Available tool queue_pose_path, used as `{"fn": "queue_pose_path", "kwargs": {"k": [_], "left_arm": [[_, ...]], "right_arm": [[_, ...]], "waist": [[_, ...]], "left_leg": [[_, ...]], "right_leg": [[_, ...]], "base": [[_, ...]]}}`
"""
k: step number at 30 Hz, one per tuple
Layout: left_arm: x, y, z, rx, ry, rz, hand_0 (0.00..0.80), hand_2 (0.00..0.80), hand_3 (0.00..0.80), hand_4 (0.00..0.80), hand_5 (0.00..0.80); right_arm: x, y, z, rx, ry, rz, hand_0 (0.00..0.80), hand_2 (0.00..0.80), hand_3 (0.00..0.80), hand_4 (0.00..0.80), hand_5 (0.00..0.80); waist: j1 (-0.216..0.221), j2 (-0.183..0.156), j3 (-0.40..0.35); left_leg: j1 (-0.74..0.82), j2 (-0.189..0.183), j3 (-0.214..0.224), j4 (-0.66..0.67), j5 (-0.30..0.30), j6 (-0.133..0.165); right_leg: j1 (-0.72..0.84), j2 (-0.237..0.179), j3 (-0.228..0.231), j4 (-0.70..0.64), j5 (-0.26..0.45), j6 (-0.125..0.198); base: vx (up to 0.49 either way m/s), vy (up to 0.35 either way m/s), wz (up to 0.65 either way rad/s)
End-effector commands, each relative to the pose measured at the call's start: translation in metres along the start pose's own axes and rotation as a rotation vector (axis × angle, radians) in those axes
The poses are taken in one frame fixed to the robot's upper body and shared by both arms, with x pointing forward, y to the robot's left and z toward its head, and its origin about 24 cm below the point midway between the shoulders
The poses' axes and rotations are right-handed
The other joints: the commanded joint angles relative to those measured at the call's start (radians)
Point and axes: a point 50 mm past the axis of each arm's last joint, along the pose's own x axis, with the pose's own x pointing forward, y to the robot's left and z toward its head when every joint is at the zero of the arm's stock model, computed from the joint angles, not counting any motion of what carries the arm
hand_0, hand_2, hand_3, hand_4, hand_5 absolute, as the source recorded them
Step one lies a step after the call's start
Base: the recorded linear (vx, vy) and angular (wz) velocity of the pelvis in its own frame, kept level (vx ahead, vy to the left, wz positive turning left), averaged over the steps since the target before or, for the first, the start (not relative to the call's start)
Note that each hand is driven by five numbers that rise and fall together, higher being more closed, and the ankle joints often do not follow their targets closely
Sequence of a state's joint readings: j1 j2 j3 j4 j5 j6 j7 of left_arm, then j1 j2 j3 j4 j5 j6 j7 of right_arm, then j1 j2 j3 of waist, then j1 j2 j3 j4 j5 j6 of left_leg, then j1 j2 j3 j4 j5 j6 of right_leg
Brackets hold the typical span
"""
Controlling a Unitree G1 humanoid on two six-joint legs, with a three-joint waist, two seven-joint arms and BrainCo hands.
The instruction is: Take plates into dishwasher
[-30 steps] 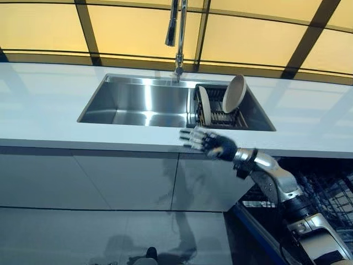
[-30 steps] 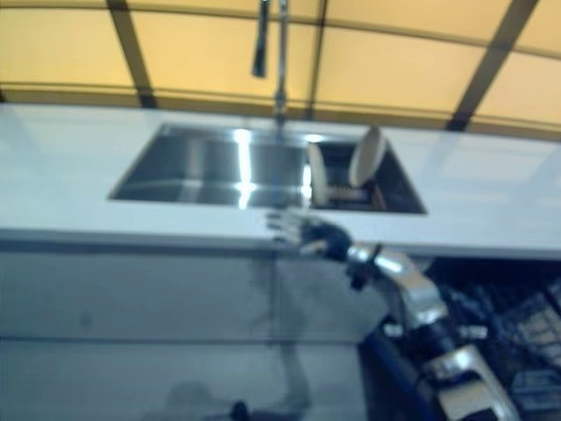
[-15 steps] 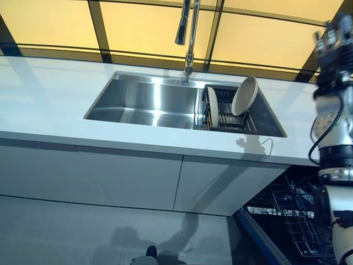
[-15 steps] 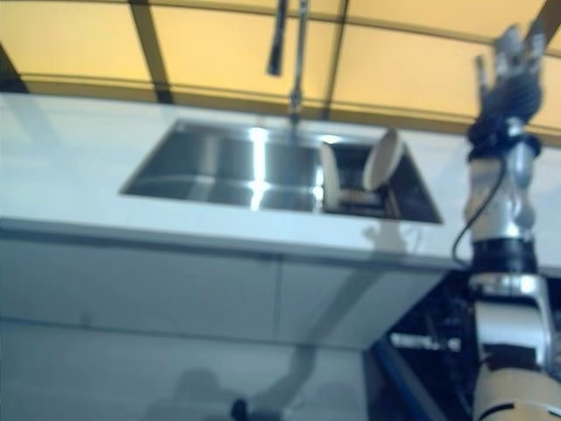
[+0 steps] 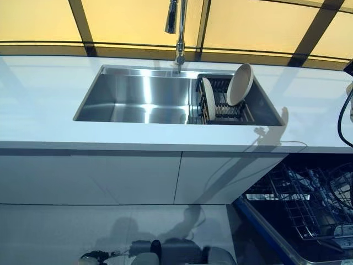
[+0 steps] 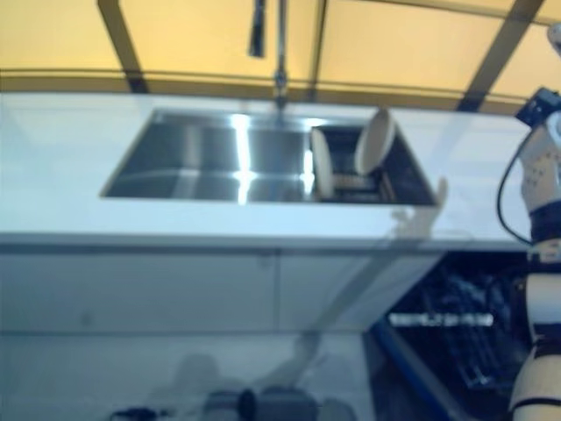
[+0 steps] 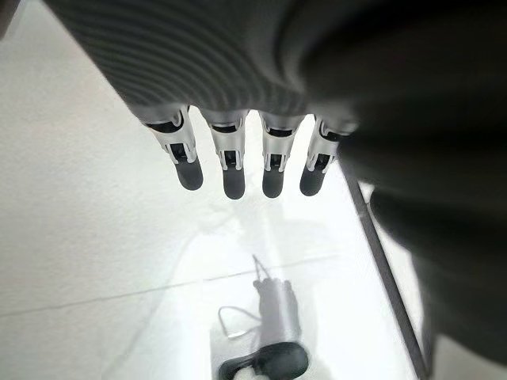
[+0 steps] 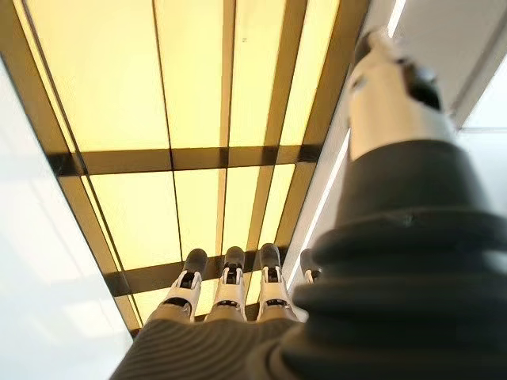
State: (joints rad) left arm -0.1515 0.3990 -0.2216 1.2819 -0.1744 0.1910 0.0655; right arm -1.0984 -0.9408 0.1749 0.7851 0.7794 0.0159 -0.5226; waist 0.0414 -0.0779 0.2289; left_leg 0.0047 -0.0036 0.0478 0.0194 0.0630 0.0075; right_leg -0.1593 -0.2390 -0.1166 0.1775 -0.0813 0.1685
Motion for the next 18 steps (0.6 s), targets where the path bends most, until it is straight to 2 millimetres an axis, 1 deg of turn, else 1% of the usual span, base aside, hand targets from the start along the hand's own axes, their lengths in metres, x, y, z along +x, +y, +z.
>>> {"fn": "queue_pose_path", "kwargs": {"k": [1,3,6,8,10,12,15,16,18], "left_arm": [[0.0,-0.002,-0.018,-0.023,0.064,-0.005,0.0,0.0,0.0,0.0,0.0],[0.0,-0.013,-0.02,0.054,0.056,-0.048,0.0,0.0,0.0,0.0,0.0],[-0.001,-0.021,-0.017,0.033,0.058,-0.057,0.0,0.0,0.0,0.0,0.0],[-0.001,-0.027,-0.013,0.053,0.036,-0.074,0.0,0.0,0.0,0.0,0.0],[-0.001,-0.029,-0.014,0.054,0.027,-0.075,0.0,0.0,0.0,0.0,0.0],[-0.001,-0.026,-0.014,0.043,0.021,-0.073,0.0,0.0,0.0,0.0,0.0],[-0.001,-0.023,-0.015,0.054,0.016,-0.078,0.0,0.0,0.0,0.0,0.0],[-0.001,-0.023,-0.016,0.063,0.017,-0.079,0.0,0.0,0.0,0.0,0.0],[-0.001,-0.019,-0.02,0.1,0.03,-0.076,0.0,0.0,0.0,0.0,0.0]], "right_arm": [[-0.004,0.031,0.03,-0.082,-0.083,0.137,0.0,0.0,0.0,0.0,0.0],[-0.004,0.034,0.022,-0.131,-0.046,0.163,0.0,0.0,0.0,0.0,0.0],[0.001,0.032,0.012,-0.206,-0.014,0.196,0.0,0.0,0.0,0.0,0.0],[0.0,0.033,0.004,-0.243,0.017,0.205,0.0,0.0,0.0,0.0,0.0],[-0.001,0.033,-0.007,-0.248,0.069,0.211,0.0,0.0,0.0,0.0,0.0],[-0.003,0.033,-0.017,-0.249,0.112,0.222,0.0,0.0,0.0,0.0,0.0],[-0.007,0.036,-0.026,-0.241,0.139,0.25,0.0,0.0,0.0,0.0,0.0],[-0.009,0.036,-0.03,-0.245,0.147,0.255,0.0,0.0,0.0,0.0,0.0],[-0.015,0.037,-0.04,-0.262,0.16,0.259,0.0,0.0,0.0,0.0,0.0]], "waist": [[0.005,-0.014,-0.047],[0.011,-0.013,-0.054],[0.019,-0.006,-0.068],[0.022,0.0,-0.071],[0.027,0.005,-0.069],[0.029,0.004,-0.066],[0.034,0.005,-0.059],[0.037,0.005,-0.056],[0.04,0.007,-0.042]], "left_leg": [[0.037,0.065,-0.004,0.156,-0.158,-0.045],[0.049,0.076,-0.01,0.126,-0.139,-0.054],[0.07,0.079,-0.019,0.068,-0.123,-0.066],[0.083,0.077,-0.023,0.044,-0.115,-0.071],[0.093,0.072,-0.032,0.027,-0.113,-0.073],[0.101,0.064,-0.033,0.032,-0.125,-0.069],[0.1,0.056,-0.027,0.051,-0.14,-0.06],[0.094,0.048,-0.031,0.058,-0.145,-0.055],[0.081,0.023,-0.041,0.081,-0.153,-0.038]], "right_leg": [[0.065,0.019,0.009,-0.102,0.231,-0.026],[0.089,0.017,0.0,-0.125,0.231,-0.024],[0.107,0.012,-0.019,-0.153,0.235,-0.021],[0.115,0.004,-0.027,-0.158,0.237,-0.014],[0.122,-0.003,-0.031,-0.165,0.24,-0.008],[0.119,-0.018,-0.033,-0.162,0.246,-0.002],[0.115,-0.038,-0.036,-0.147,0.251,-0.001],[0.115,-0.045,-0.033,-0.137,0.25,-0.003],[0.098,-0.061,-0.022,-0.072,0.256,-0.011]], "base": [[0.139,-0.109,0.32],[0.137,-0.052,0.51],[0.126,0.026,0.35],[0.113,0.078,0.17],[0.103,0.102,0.06],[0.112,0.121,0.02],[0.087,0.094,0.01],[0.129,0.109,0.02],[0.126,0.071,0.0]]}}
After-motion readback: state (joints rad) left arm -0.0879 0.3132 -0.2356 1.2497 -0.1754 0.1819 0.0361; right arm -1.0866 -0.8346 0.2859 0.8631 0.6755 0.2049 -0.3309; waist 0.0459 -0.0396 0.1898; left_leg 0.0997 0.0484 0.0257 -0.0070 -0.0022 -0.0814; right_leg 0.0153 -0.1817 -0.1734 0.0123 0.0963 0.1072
